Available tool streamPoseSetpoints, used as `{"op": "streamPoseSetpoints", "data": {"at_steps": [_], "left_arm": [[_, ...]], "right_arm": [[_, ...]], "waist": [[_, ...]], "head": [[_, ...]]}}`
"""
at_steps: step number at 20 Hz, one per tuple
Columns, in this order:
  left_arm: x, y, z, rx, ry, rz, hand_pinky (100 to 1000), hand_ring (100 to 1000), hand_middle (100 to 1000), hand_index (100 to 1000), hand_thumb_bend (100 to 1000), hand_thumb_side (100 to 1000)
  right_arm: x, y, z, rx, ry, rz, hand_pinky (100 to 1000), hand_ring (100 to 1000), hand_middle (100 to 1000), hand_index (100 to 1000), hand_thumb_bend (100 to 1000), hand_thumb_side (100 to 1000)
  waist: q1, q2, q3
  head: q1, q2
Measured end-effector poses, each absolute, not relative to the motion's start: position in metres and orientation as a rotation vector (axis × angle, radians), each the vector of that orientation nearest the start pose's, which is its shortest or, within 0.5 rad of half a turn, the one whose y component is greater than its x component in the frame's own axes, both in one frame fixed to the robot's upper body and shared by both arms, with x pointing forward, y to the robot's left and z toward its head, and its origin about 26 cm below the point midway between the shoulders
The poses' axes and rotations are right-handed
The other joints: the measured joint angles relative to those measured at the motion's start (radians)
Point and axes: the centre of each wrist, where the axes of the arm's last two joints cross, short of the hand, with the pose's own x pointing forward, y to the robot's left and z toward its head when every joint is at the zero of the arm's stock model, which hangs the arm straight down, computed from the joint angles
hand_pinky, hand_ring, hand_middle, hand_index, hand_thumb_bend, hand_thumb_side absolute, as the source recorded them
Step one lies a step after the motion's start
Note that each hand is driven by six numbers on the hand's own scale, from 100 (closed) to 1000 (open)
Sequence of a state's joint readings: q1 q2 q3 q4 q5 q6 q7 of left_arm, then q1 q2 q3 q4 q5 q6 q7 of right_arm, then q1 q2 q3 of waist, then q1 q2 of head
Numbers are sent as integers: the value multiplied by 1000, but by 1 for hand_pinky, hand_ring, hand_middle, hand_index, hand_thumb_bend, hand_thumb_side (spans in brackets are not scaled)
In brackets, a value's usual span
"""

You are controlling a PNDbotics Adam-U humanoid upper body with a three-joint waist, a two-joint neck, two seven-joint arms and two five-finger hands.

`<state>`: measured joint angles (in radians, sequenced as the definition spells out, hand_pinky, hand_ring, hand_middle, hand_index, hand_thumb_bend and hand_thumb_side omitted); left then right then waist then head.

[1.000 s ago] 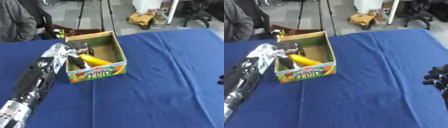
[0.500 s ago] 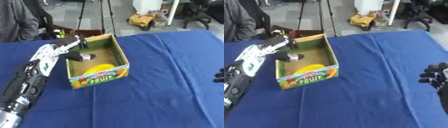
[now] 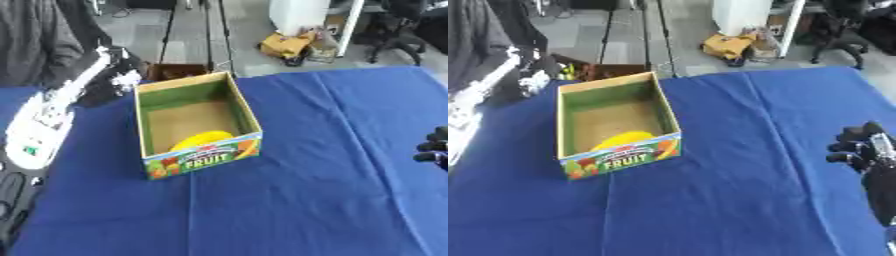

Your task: Pick up objects on the table and place them in the box.

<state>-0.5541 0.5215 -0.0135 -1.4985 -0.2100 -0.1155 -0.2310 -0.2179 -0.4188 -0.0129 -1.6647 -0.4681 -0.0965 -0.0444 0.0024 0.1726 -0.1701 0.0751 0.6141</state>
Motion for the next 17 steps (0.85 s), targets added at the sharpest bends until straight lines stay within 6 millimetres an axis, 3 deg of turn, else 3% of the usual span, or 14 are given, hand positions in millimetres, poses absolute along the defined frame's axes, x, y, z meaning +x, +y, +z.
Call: {"op": "streamPoseSetpoints", "data": {"at_steps": [7, 17], "left_arm": [[355, 328, 174, 215, -1957, -550, 698, 606, 605, 714, 432, 958], [334, 331, 152, 77, -1901, -358, 695, 603, 605, 716, 437, 982]], "right_arm": [[324, -322, 109, 94, -1957, -11, 540, 572, 561, 641, 100, 626], [323, -323, 108, 89, -1953, -17, 540, 573, 561, 640, 100, 627]], "waist": [[-8, 0, 25], [-8, -7, 34]], "head": [[-11, 0], [-20, 5]]}}
